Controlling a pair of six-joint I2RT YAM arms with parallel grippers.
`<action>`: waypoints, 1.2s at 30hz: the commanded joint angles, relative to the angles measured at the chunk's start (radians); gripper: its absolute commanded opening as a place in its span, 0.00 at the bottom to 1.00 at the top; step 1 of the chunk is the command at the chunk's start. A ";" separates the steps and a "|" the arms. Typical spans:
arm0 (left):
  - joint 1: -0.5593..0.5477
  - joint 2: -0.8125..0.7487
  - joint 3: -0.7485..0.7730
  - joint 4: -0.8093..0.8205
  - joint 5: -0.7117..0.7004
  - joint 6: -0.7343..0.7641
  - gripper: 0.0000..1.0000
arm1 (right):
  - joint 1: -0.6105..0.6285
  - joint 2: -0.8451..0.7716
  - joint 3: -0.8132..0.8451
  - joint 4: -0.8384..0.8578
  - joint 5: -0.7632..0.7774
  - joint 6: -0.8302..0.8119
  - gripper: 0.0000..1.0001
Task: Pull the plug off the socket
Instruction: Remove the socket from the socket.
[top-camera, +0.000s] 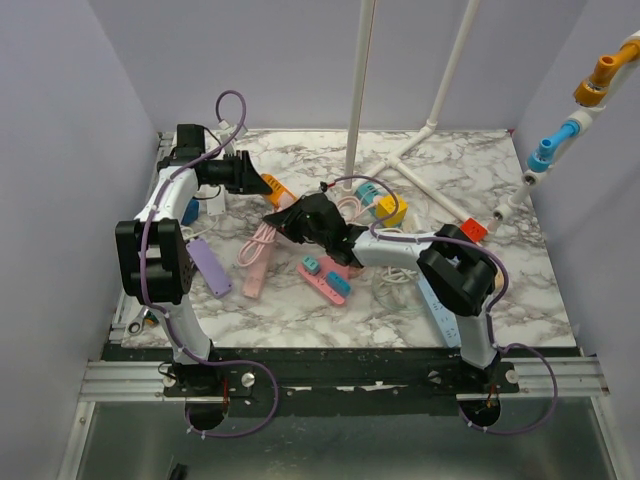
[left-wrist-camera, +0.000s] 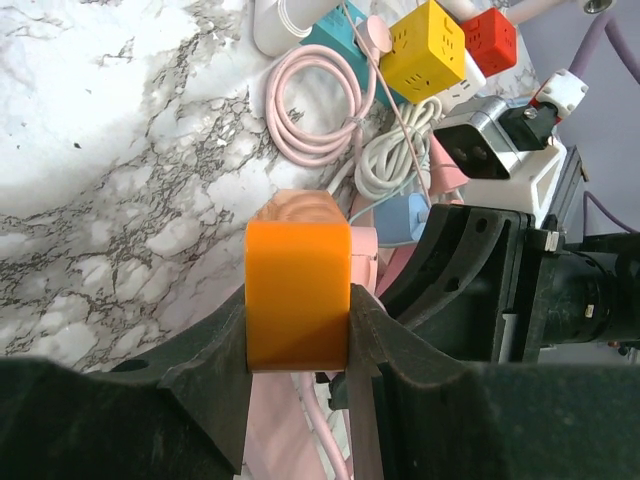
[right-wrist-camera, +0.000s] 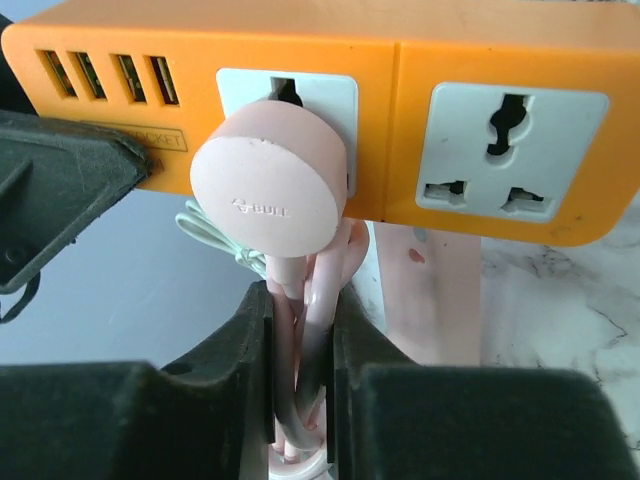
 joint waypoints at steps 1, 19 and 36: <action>-0.004 -0.048 0.007 -0.021 0.033 -0.016 0.00 | -0.002 -0.004 0.014 0.090 0.004 0.032 0.06; -0.040 -0.134 -0.093 0.104 -0.404 0.072 0.00 | -0.001 -0.235 -0.243 0.205 -0.031 0.025 0.01; -0.095 0.039 0.091 0.046 -0.332 0.040 0.04 | 0.063 -0.065 -0.006 -0.018 -0.290 -0.235 0.03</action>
